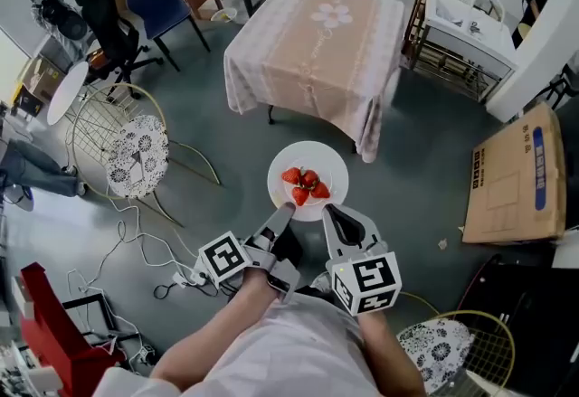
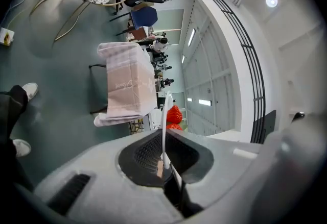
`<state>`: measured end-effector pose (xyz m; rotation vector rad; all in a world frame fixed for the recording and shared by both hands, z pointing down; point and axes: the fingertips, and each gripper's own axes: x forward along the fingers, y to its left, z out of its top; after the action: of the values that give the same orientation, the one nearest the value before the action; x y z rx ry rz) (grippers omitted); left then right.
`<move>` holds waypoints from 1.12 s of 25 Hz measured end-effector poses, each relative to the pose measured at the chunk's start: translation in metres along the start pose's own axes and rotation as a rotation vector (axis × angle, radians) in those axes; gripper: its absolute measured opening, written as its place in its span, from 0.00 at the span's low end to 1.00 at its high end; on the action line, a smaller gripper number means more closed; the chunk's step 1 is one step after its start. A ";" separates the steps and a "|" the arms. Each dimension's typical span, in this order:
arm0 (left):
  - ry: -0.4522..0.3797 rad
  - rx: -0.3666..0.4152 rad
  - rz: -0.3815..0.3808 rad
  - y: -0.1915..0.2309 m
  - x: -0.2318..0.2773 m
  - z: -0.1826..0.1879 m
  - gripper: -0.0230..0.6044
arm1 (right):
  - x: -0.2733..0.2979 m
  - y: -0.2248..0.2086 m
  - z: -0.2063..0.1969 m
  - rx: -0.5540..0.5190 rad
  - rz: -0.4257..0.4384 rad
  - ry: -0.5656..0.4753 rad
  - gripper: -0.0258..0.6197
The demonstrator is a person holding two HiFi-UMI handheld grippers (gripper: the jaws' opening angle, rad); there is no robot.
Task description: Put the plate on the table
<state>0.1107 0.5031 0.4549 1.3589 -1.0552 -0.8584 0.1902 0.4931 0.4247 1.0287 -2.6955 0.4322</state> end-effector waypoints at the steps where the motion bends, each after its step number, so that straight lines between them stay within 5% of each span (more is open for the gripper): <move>1: 0.004 -0.004 -0.003 0.000 0.005 0.002 0.06 | 0.002 -0.004 0.003 0.001 -0.010 -0.001 0.05; 28: 0.165 -0.091 -0.055 -0.010 0.114 0.146 0.06 | 0.155 -0.029 0.076 -0.033 -0.177 0.059 0.05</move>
<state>0.0114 0.3465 0.4445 1.3630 -0.8451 -0.8100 0.0890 0.3512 0.4079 1.2127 -2.5247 0.3773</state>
